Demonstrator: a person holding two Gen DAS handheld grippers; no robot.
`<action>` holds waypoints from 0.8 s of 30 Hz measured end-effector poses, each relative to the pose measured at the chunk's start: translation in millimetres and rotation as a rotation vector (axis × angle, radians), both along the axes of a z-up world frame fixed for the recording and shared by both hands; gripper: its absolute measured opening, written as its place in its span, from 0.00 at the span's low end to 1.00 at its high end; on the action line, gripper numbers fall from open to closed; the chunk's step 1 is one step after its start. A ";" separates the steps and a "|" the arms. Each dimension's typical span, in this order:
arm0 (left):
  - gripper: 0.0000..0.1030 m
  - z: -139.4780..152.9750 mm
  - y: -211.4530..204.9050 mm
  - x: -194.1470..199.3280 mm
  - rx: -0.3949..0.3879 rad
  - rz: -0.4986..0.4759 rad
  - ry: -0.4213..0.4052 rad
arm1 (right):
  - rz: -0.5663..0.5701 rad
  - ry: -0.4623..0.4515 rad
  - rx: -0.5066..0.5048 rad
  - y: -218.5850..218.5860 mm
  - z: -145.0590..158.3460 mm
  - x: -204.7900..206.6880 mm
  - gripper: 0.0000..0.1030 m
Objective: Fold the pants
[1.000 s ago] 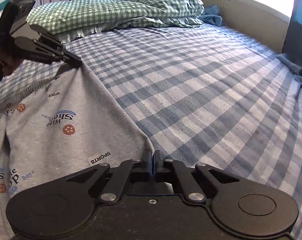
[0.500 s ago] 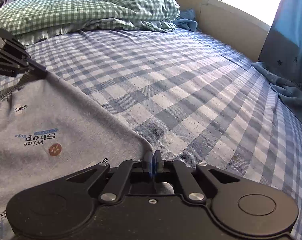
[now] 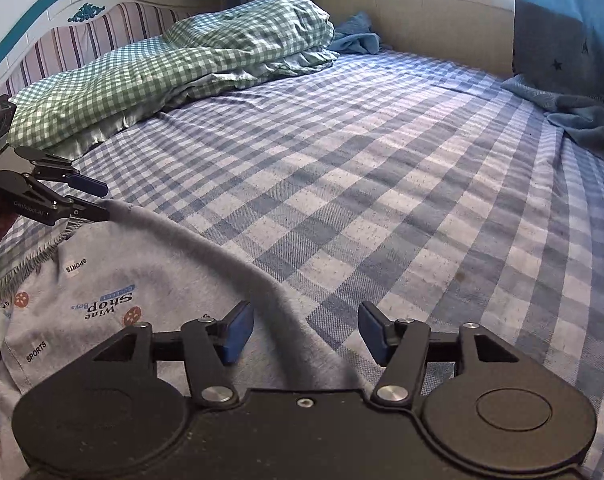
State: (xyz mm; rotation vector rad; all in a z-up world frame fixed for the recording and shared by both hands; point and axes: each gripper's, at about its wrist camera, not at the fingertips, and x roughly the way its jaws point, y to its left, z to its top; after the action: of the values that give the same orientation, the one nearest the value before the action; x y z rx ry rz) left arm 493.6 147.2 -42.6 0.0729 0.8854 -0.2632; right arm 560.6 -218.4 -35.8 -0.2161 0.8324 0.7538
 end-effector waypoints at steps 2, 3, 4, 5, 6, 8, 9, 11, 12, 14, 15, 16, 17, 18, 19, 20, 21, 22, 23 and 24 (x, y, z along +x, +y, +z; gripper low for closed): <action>0.10 2.8 -2.5 -3.6 -0.017 -0.006 -0.011 | 0.007 0.014 -0.018 2.8 -7.6 -2.7 0.15; 0.07 5.4 -6.1 -5.9 -0.006 -0.005 -0.021 | 0.005 -0.003 -0.018 4.0 -7.7 -6.0 0.11; 0.04 8.4 -10.2 -7.9 0.011 -0.004 -0.031 | 0.004 -0.021 -0.014 5.2 -5.8 -10.0 0.05; 0.03 11.5 -13.6 -10.4 0.026 -0.006 -0.040 | 0.003 -0.049 -0.016 7.0 -2.4 -15.1 0.04; 0.02 15.7 -17.3 -14.0 0.043 -0.006 -0.053 | 0.001 -0.080 -0.021 8.2 1.9 -21.5 0.03; 0.02 27.4 -22.1 -23.9 0.059 -0.003 -0.083 | -0.004 -0.131 -0.016 6.5 14.1 -36.8 0.02; 0.02 35.6 -23.7 -31.5 0.058 -0.001 -0.105 | -0.008 -0.161 -0.017 5.1 20.8 -45.9 0.02; 0.02 51.0 -25.4 -50.4 0.057 -0.010 -0.155 | -0.011 -0.240 -0.028 0.8 35.8 -72.4 0.02; 0.02 58.7 -26.5 -62.4 0.059 -0.023 -0.187 | -0.012 -0.269 -0.026 -2.0 43.0 -86.5 0.02; 0.02 75.1 -29.5 -91.8 0.057 -0.069 -0.274 | -0.014 -0.332 -0.028 -7.9 58.8 -117.7 0.02; 0.02 81.5 -30.7 -106.7 0.054 -0.094 -0.319 | -0.013 -0.357 -0.027 -11.3 65.3 -133.9 0.02; 0.02 88.6 -33.5 -124.0 0.056 -0.124 -0.370 | -0.015 -0.379 -0.025 -14.9 71.2 -150.3 0.02; 0.02 93.5 -34.9 -139.0 0.061 -0.146 -0.408 | -0.019 -0.404 -0.027 -18.6 76.5 -168.2 0.01; 0.02 97.8 -34.4 -154.0 0.067 -0.167 -0.440 | -0.018 -0.430 -0.032 -22.1 80.5 -186.1 0.01; 0.02 100.5 -34.4 -168.1 0.072 -0.187 -0.464 | -0.015 -0.455 -0.036 -24.8 84.1 -205.0 0.01; 0.02 102.4 -34.5 -181.5 0.077 -0.207 -0.484 | -0.016 -0.471 -0.036 -27.9 87.1 -223.2 0.01; 0.02 102.8 -34.2 -193.6 0.082 -0.225 -0.498 | -0.019 -0.487 -0.036 -30.5 89.2 -239.6 0.01; 0.02 101.8 -35.8 -209.3 0.091 -0.248 -0.512 | -0.019 -0.510 -0.043 -32.9 90.8 -261.6 0.01; 0.02 99.6 -37.0 -221.8 0.102 -0.266 -0.521 | -0.016 -0.530 -0.056 -33.3 90.9 -280.4 0.01; 0.02 95.4 -38.7 -235.2 0.117 -0.284 -0.528 | -0.012 -0.549 -0.069 -32.7 89.7 -298.6 0.01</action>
State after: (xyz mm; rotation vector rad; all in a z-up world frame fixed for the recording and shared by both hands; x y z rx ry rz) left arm 258.3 108.4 52.9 0.3621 0.3610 -0.4325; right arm 262.0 -251.1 53.9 -0.4559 0.3374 0.6115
